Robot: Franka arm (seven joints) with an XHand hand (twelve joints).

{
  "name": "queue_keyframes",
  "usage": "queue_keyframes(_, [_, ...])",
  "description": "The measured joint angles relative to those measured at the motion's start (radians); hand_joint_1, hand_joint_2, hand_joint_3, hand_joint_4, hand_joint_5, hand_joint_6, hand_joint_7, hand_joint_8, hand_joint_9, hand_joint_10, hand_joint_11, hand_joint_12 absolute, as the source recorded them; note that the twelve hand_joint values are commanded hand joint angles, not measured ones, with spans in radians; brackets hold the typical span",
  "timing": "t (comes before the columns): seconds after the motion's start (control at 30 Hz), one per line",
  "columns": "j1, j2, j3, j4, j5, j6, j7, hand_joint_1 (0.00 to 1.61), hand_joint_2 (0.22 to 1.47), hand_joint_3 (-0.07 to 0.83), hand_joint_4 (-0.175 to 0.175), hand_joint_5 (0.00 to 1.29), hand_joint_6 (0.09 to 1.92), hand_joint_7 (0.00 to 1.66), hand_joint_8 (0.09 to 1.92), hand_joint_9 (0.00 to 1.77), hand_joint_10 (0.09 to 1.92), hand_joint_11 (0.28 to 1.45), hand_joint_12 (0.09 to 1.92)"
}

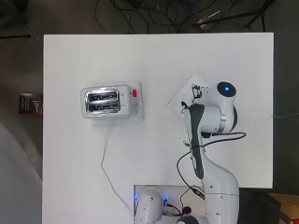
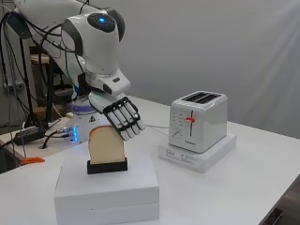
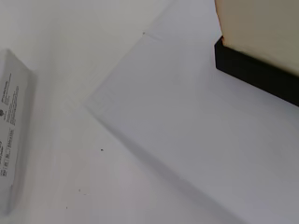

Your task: Teleoperate dual arm-hand system to toast a bread

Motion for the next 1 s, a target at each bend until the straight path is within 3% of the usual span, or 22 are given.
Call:
queue_keyframes(0.37, [-0.007,-0.033,-0.159,0.017,-0.066,-0.015,0.010,0.38,1.14,-0.014,-0.131,0.25,0.09,0.33,0.09,0.38,0.09,0.40,0.09])
queue_keyframes(0.4, [-0.006,-0.037,-0.170,0.018,-0.067,-0.015,0.006,0.57,1.17,-0.008,-0.020,0.43,0.47,0.55,0.09,0.58,0.09,0.47,0.09])
queue_keyframes(0.43, [-0.004,-0.040,-0.181,0.019,-0.067,-0.015,0.002,0.85,1.15,-0.002,-0.051,0.62,0.74,0.79,0.36,0.90,0.12,0.62,0.09])
queue_keyframes(0.47, [-0.005,-0.041,-0.186,0.018,-0.069,-0.011,0.000,0.94,1.16,0.001,0.017,0.73,0.94,0.98,0.55,1.12,0.29,0.72,0.19])
queue_keyframes(0.53, [-0.028,-0.046,-0.172,-0.003,-0.082,0.024,-0.001,1.15,1.16,0.005,-0.099,0.75,1.10,1.07,0.87,1.30,0.37,0.75,0.32])
queue_keyframes(0.6, [-0.070,-0.052,-0.139,-0.031,-0.088,0.078,0.005,1.22,1.16,0.001,-0.156,0.73,1.17,1.08,0.97,1.37,0.27,0.74,0.34])
queue_keyframes(0.77, [-0.080,-0.064,-0.113,-0.048,-0.074,0.116,0.016,1.23,1.17,0.000,-0.175,0.69,1.25,1.07,0.97,1.41,0.10,0.73,0.38])
queue_keyframes(0.9, [-0.055,-0.065,-0.032,-0.045,-0.052,0.122,0.014,1.23,1.18,0.001,-0.175,0.68,1.27,1.06,0.99,1.42,0.09,0.74,0.40])
queue_keyframes(1.0, [-0.034,-0.064,0.080,-0.023,-0.022,0.126,0.019,1.22,1.20,-0.001,-0.175,0.64,1.33,1.02,1.06,1.43,0.09,0.70,0.56])
